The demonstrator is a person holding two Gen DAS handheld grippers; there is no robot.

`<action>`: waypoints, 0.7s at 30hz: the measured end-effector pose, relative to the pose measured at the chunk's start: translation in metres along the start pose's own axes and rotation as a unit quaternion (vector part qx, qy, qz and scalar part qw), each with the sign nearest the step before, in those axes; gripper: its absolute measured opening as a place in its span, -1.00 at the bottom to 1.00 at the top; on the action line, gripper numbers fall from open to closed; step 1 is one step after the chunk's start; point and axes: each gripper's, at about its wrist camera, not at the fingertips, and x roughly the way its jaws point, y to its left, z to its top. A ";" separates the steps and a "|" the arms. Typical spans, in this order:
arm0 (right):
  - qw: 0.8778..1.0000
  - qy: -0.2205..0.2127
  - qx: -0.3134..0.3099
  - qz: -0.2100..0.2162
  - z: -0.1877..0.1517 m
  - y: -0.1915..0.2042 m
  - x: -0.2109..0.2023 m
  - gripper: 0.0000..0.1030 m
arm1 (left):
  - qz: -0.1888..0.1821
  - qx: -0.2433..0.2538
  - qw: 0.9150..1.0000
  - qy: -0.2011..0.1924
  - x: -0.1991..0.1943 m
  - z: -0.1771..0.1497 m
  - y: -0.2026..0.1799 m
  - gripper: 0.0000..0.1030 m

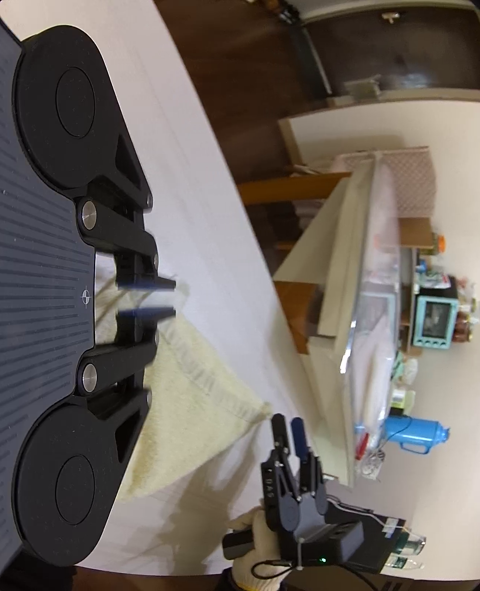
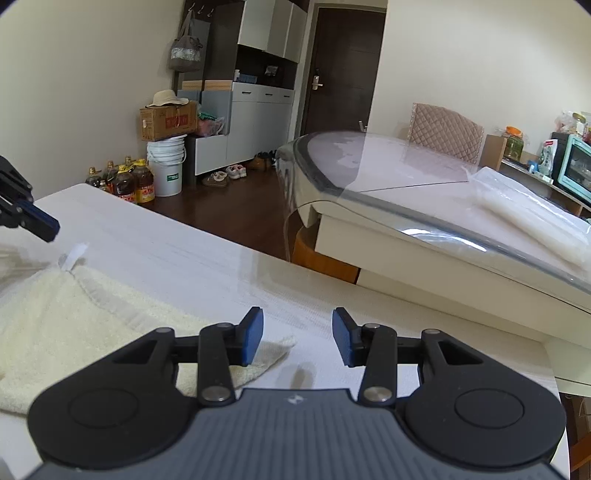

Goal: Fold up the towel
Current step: 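Lower the left-held towel corner onto the table and open the left gripper, then grasp the white-tagged towel corner with the right gripper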

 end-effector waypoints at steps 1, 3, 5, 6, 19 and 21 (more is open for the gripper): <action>1.000 0.001 0.000 0.001 -0.001 0.001 0.000 -0.12 | -0.005 -0.003 1.000 0.006 0.004 0.000 0.002 -0.47; 1.000 0.004 -0.001 0.004 -0.003 0.004 0.000 -0.12 | -0.005 -0.001 1.000 0.011 0.010 -0.001 0.003 -0.49; 1.000 0.006 -0.001 0.008 -0.004 0.006 0.000 -0.12 | 0.001 0.013 1.000 0.017 0.016 -0.001 0.000 -0.50; 1.000 0.005 -0.001 0.008 -0.004 0.006 -0.001 -0.11 | 0.002 0.017 1.000 0.020 0.019 -0.001 -0.001 -0.51; 1.000 -0.001 0.002 -0.005 -0.002 0.003 -0.002 -0.11 | 0.015 0.061 0.997 -0.035 -0.005 0.000 -0.018 -0.89; 1.000 -0.006 0.005 -0.006 -0.001 0.002 -0.003 -0.11 | 0.031 0.056 0.996 -0.054 -0.015 0.001 -0.016 -0.89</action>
